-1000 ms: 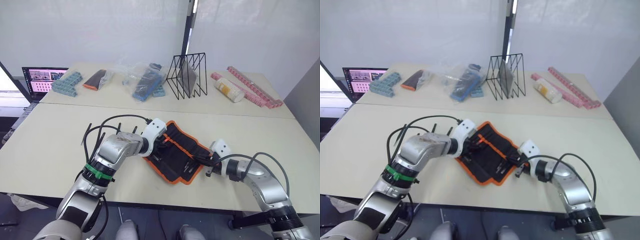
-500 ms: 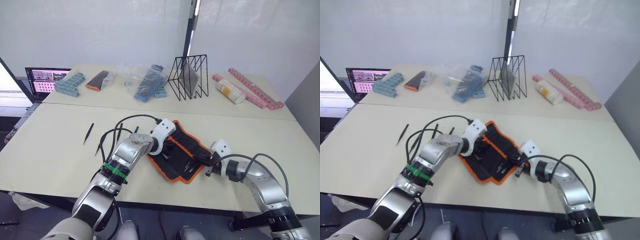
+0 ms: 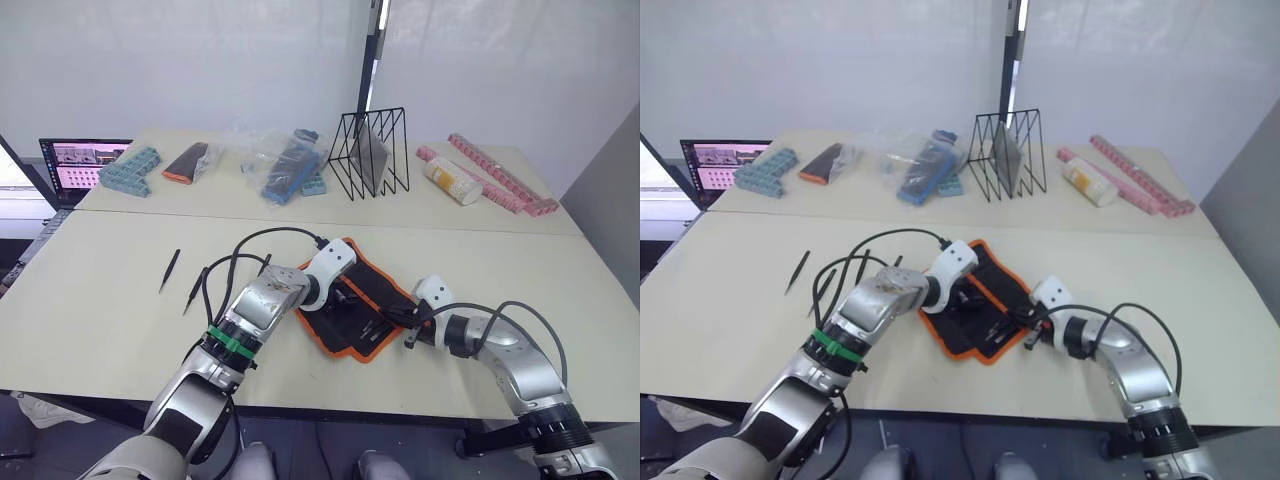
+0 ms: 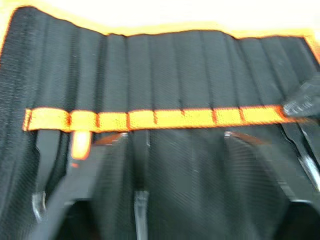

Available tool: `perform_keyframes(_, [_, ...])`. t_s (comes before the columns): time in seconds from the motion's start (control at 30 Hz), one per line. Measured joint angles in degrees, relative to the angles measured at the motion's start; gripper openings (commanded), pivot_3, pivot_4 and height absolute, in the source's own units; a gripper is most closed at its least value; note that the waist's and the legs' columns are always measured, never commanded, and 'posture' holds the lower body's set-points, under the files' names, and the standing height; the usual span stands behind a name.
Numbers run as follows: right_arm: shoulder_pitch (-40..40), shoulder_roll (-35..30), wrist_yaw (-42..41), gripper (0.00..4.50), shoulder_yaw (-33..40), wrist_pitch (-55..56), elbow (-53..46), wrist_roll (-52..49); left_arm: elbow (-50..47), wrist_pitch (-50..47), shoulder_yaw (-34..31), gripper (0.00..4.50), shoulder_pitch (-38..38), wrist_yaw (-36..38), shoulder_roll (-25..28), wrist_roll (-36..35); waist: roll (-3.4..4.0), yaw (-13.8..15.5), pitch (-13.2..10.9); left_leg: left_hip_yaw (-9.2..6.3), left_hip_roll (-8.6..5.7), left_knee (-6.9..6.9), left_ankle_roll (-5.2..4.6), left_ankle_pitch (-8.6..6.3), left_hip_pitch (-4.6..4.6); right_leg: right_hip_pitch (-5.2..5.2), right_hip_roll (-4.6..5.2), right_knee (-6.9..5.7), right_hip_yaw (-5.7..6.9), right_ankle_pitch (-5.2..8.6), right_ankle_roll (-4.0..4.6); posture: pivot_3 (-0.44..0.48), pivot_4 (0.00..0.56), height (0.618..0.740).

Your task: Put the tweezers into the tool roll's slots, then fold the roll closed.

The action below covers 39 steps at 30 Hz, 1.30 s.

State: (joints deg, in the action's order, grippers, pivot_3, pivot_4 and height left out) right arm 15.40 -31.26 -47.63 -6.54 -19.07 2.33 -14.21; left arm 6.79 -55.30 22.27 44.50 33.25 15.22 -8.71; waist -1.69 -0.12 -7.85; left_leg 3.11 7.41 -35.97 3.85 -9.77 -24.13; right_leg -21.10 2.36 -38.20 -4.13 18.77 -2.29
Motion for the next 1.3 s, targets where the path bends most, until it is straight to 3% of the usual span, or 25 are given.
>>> perform_keyframes(0.3, [1.7, 0.2, -0.9, 0.00, -0.8, 1.8, 3.1, 0.2, -12.7, -14.7, -10.5, 4.42, 0.2, -1.1, 6.5, -3.8, 0.00, 0.3, 0.0, -0.09, -0.06, 0.00, 0.00, 0.00, -0.04, 0.03, 0.01, 0.07, -0.02, 0.02, -0.04, 0.000, 0.150, 0.713])
perform_keyframes(0.57, [2.8, 0.2, -1.9, 0.00, -0.9, 2.4, 4.3, 0.2, -16.3, -7.7, -29.8, 4.42, -3.4, -6.9, 11.1, -5.0, 0.00, 0.1, 0.0, -0.08, -0.06, 0.04, 0.00, 0.00, -0.03, 0.02, 0.02, 0.09, -0.02, 0.02, -0.03, 0.000, 0.150, 0.713])
perform_keyframes(0.63, [3.0, 0.2, -2.4, 0.00, -1.0, 2.4, 4.4, 0.2, -19.3, -3.0, -32.6, 4.42, -10.3, -6.7, 14.4, -4.9, 0.02, -0.1, 0.0, -0.05, -0.06, 0.13, 0.00, -0.01, 0.00, 0.01, 0.04, 0.11, -0.06, 0.02, -0.03, 0.000, 0.150, 0.713])
perform_keyframes(0.8, [2.7, -0.3, -2.9, 0.00, 0.3, 2.4, 5.2, 0.0, -24.3, 10.0, -40.4, 4.42, -30.0, -5.3, 15.8, -5.3, -0.14, 0.5, 0.0, 0.01, -0.08, 0.10, 0.00, -0.02, -0.09, -0.02, 0.12, 0.20, -0.04, 0.02, -0.02, 0.000, 0.150, 0.713])
perform_keyframes(0.9, [2.2, -0.2, -2.8, 0.00, 1.8, 2.5, 6.0, -0.1, -25.5, 14.9, -50.0, 4.42, -41.6, -5.1, 13.1, -7.7, -0.17, 0.8, 0.0, 0.02, -0.06, 0.12, -0.02, -0.04, -0.07, -0.05, 0.15, 0.20, -0.01, 0.04, 0.02, 0.000, 0.150, 0.713])
perform_keyframes(1.0, [2.0, -0.1, -2.9, 0.00, 2.6, 2.7, 6.7, -0.2, -23.6, 21.2, -56.3, 4.42, -48.3, -6.4, 11.3, -7.9, -0.28, 1.1, 0.0, 0.01, -0.07, 0.09, -0.02, -0.04, -0.05, -0.17, 0.18, 0.24, 0.02, 0.06, 0.03, 0.000, 0.150, 0.713])
perform_keyframes(1.17, [2.1, 1.2, -2.8, 0.00, 2.8, 4.2, 8.2, -0.1, -24.1, 31.6, -57.8, 4.42, -61.3, -4.6, 3.4, -10.0, -0.57, 0.5, 0.2, 0.07, -0.09, 0.12, -0.11, -0.12, -0.09, -0.08, 0.25, 0.31, -0.01, 0.09, 0.07, 0.000, 0.150, 0.713])
perform_keyframes(1.3, [2.9, 1.4, -2.6, 0.00, 2.7, 5.2, 10.1, 0.0, -25.1, 36.0, -58.3, 4.42, -65.9, -4.7, 0.8, -11.8, -0.61, 0.5, 0.3, 0.07, -0.10, 0.12, -0.11, -0.12, 0.03, -0.16, 0.26, 0.31, -0.02, 0.13, 0.12, 0.000, 0.150, 0.713])
